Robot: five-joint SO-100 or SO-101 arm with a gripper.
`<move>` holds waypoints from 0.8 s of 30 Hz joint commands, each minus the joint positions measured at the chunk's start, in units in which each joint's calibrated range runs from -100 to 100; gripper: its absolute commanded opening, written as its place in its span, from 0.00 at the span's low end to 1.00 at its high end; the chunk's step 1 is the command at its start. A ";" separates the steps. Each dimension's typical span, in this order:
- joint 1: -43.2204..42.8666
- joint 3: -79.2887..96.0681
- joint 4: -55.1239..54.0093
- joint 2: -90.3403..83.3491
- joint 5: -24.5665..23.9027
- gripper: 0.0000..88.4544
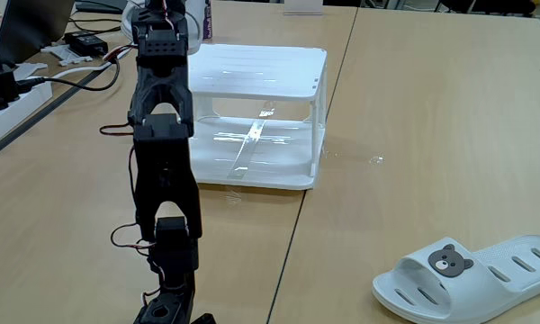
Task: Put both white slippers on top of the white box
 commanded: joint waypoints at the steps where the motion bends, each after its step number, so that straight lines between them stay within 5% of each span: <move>1: -0.28 -10.05 -0.64 5.18 0.42 0.01; 13: 1.78 -52.45 -0.39 39.51 0.42 0.01; 24: 6.14 -55.52 -0.47 44.47 0.42 0.01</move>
